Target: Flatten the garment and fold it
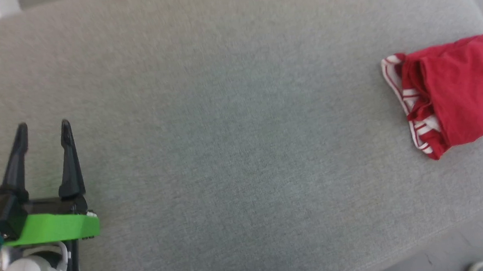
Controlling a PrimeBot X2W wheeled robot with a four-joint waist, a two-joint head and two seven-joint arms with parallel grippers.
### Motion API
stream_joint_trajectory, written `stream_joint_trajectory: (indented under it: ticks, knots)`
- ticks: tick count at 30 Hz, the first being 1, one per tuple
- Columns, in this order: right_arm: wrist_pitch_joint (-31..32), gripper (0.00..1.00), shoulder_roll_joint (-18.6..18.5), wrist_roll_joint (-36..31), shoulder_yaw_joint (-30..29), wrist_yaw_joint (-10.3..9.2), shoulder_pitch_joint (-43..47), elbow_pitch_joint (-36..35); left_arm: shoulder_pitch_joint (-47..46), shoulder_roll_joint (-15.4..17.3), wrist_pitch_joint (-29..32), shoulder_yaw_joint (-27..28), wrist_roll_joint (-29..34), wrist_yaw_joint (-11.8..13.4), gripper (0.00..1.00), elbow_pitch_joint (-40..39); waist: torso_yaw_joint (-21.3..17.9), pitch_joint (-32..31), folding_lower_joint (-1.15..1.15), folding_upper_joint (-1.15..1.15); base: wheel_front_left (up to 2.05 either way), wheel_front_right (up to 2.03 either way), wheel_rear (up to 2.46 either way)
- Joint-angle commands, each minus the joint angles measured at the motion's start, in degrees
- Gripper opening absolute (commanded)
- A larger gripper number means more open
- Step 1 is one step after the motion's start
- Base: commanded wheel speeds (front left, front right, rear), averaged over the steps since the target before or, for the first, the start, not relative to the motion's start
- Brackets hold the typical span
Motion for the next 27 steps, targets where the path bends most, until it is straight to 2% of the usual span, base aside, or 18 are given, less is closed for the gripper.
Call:
stream_joint_trajectory:
  ticks: [1, 7, 13, 15, 21, 27]
  knots:
    - [-1.6, 1.00, 1.1, 1.4, 1.2, -0.10, -0.9, -3.0, 0.5, -0.6, -0.7, 0.4, -0.6, 0.5, 1.00, 0.6, 1.8, -6.5, 0.00, 0.00, 0.00, 0.00, 0.00]
    - [-10.5, 1.00, 9.2, 7.5, 3.0, -0.10, 1.6, -13.5, 1.1, -2.1, -2.0, 0.6, -1.6, 1.3, 1.00, 3.2, 5.2, -13.0, 0.00, 0.00, 0.00, 0.00, 0.00]
    - [-21.8, 1.00, 19.2, 10.3, 5.0, -0.10, 8.6, -17.7, 2.6, -4.3, -2.9, 1.6, -1.9, 3.6, 1.00, 4.7, 9.3, -18.3, 0.00, 0.00, 0.00, 0.00, 0.00]
    - [-25.8, 1.00, 21.2, 10.3, 4.8, -0.10, 11.6, -17.9, 2.9, -5.2, -3.1, 1.6, -1.6, 4.5, 1.00, 5.0, 10.8, -19.5, 0.00, 0.00, 0.00, 0.00, 0.00]
    - [-34.5, 1.00, 23.1, 9.6, 4.7, -0.10, 21.3, -16.2, 2.9, -7.6, -3.5, 1.0, -1.3, 6.5, 1.00, 6.2, 14.6, -21.8, 0.00, 0.00, 0.00, 0.00, 0.00]
    - [-36.7, 1.00, 23.2, 10.6, 6.0, -0.10, 28.9, -12.5, 2.2, -8.5, -3.7, -0.8, 0.1, 6.9, 1.00, 8.8, 16.6, -23.4, 0.00, 0.00, 0.00, 0.00, 0.00]
